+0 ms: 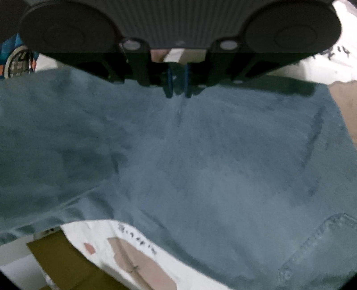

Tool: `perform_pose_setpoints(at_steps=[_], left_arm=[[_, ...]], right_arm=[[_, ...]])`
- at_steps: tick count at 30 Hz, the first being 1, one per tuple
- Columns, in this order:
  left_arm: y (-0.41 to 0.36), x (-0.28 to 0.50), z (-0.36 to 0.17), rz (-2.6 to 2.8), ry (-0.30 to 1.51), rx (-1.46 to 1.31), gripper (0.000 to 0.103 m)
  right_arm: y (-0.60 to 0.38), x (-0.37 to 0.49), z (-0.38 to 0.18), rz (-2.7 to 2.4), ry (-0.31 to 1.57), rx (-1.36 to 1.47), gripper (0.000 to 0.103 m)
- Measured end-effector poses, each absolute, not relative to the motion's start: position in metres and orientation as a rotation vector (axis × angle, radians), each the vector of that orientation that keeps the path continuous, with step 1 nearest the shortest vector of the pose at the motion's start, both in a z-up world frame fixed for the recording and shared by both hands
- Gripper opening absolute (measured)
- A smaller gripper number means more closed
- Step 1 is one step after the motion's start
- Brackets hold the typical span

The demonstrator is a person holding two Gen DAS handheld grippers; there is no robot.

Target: Fold clothes

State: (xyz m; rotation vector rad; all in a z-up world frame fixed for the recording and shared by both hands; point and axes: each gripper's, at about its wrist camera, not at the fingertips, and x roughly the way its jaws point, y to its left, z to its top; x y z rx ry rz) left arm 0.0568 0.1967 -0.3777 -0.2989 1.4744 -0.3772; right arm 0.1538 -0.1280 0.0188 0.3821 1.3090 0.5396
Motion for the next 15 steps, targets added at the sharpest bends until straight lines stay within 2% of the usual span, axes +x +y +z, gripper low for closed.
perform_pose_setpoints(at_steps=[15], left_arm=[[0.148,0.108,-0.399,-0.387,1.457,-0.317,0.011]], right_arm=[[-0.091,0.142,0.025,0.62,1.272,0.412,0.009]])
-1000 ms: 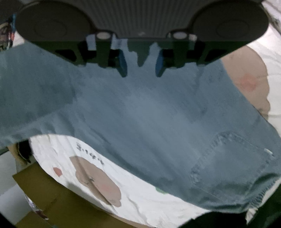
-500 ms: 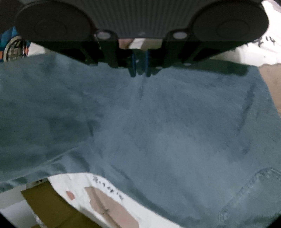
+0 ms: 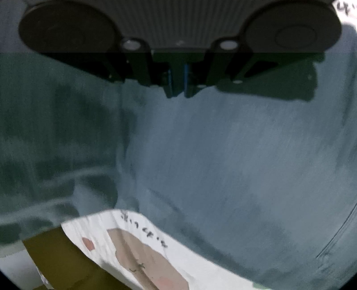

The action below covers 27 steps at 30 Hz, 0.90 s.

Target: Fold clothes

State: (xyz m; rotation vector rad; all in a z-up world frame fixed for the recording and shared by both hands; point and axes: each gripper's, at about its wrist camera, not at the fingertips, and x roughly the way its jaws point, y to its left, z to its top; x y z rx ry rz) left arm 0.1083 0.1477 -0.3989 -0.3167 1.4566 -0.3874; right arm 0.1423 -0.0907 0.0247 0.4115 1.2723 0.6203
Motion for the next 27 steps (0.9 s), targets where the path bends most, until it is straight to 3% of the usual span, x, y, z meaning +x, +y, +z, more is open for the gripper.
perform_pose_setpoints(at_steps=[15,24,27], left_arm=[[0.111,0.194,-0.4,-0.355,1.365,-0.389,0.011],[0.118,0.202,-0.401,-0.345,1.342,-0.412,0.011],[0.148,0.183,-0.393,-0.294,1.316,-0.487,0.019]], right_arm=[[-0.09,0.146,0.017,0.607,1.306,0.389,0.009],[-0.062,0.16,0.013,0.621,1.331,0.371,0.009],[-0.046,0.168,0.014,0.644,1.333,0.366,0.009]])
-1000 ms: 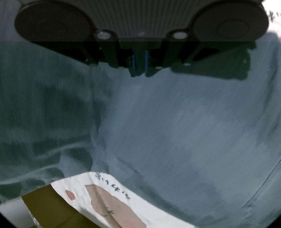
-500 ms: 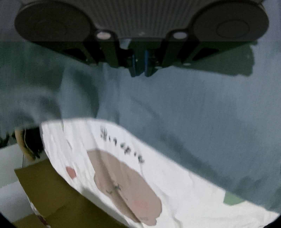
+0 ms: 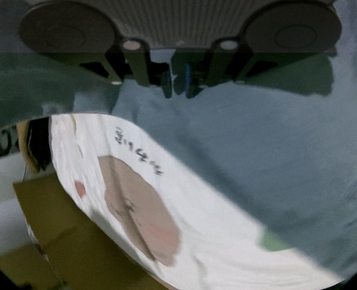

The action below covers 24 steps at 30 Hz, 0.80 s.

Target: Fold clothes

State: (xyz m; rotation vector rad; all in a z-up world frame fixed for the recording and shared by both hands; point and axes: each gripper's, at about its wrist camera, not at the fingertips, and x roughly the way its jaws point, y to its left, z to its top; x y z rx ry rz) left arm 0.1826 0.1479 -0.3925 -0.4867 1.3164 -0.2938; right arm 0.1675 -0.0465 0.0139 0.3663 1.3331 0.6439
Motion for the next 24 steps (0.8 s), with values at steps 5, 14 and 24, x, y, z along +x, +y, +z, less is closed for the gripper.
perform_pose_setpoints(at_steps=[5,14,24], left_arm=[[0.202,0.14,-0.372,-0.231,1.275,-0.512,0.036],[0.269,0.091,-0.34,-0.126,1.191,-0.569,0.046],[0.303,0.068,-0.312,-0.053,1.119,-0.611,0.046]], right_arm=[[-0.017,0.18,0.012,0.677,1.344,0.357,0.009],[0.042,0.201,0.001,0.698,1.388,0.37,0.009],[0.106,0.214,-0.05,0.686,1.439,0.41,0.009]])
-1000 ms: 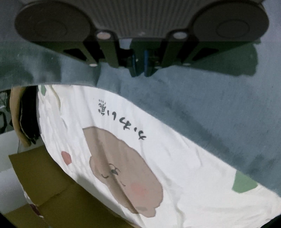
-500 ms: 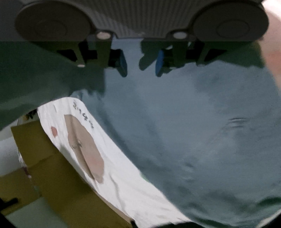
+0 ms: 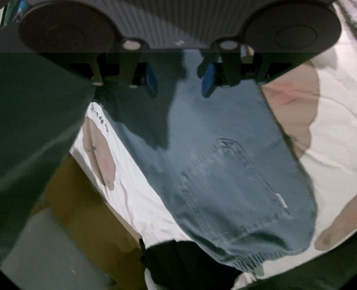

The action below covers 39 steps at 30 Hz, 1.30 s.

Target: Fold clothes

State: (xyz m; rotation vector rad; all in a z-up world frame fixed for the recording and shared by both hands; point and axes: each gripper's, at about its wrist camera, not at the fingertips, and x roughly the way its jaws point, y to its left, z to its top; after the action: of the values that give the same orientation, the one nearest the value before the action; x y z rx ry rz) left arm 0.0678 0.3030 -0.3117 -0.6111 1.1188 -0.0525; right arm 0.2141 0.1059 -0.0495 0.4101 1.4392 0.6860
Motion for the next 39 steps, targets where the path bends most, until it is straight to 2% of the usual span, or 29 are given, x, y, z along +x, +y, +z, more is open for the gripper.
perform_pose_setpoints(at_steps=[17,36,39], left_arm=[[0.351,0.039,-0.302,0.099,1.043,-0.671,0.046],[0.372,0.04,-0.294,0.184,0.982,-0.689,0.046],[0.374,0.039,-0.296,0.2,0.984,-0.689,0.046]], right_arm=[[0.169,0.237,-0.145,0.527,1.385,0.583,0.01],[0.204,0.244,-0.155,0.387,1.175,0.663,0.01],[0.215,0.249,-0.167,0.41,1.186,0.652,0.01]])
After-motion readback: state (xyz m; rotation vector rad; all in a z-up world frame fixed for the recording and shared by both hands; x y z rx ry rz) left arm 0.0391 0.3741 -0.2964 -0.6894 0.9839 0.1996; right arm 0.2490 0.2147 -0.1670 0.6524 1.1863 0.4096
